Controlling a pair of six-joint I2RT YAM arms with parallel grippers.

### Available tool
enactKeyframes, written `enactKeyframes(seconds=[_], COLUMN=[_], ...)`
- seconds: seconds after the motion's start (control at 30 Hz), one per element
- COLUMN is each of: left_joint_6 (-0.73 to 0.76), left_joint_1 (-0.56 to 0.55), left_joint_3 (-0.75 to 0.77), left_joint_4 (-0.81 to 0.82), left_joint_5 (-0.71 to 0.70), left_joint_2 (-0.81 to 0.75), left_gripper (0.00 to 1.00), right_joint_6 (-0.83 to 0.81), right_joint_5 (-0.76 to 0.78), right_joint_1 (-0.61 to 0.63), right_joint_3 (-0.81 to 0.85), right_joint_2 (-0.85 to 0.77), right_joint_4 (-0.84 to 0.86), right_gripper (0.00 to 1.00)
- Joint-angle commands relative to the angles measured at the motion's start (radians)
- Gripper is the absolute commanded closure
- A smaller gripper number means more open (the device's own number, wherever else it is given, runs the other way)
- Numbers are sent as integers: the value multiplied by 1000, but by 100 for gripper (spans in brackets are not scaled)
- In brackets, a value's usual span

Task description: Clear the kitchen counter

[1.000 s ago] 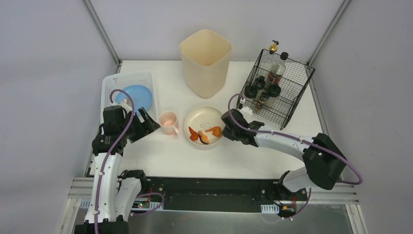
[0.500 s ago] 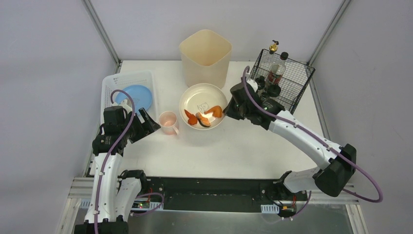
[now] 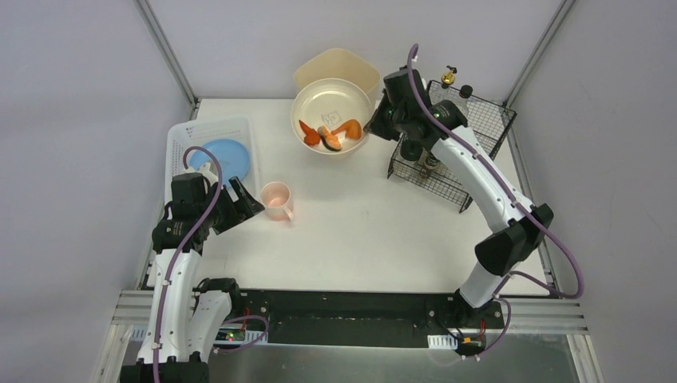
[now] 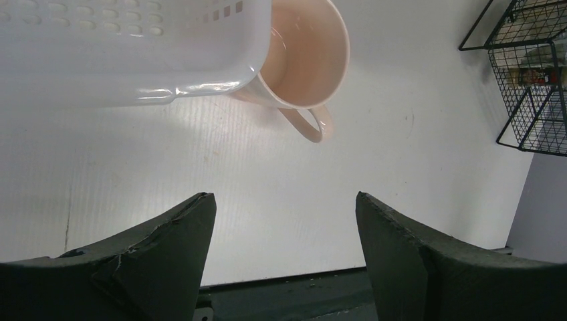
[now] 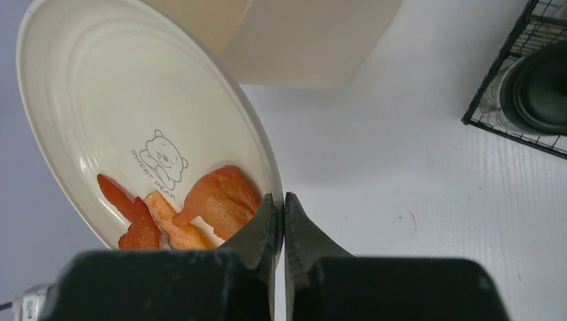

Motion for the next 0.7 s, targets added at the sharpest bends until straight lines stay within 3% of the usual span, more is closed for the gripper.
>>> enactKeyframes(seconds=[0.0, 0.3, 0.67], left_joint_6=[9, 9, 10], left_joint_1=[-13, -18, -18], left_joint_3=[-2, -2, -4], left_joint_4=[9, 9, 9], left_joint_5=[10, 13, 12], left_joint_2=[2, 9, 10], left_gripper=[22, 22, 21], right_joint_6=[12, 57, 99], right_joint_5=[-25, 0, 98], right_joint_1=[-26, -87, -142], right_joint_3=[182, 408, 532], right_joint_2=[74, 224, 346], right_joint_4=[-15, -6, 82], right_gripper=[100, 100, 100])
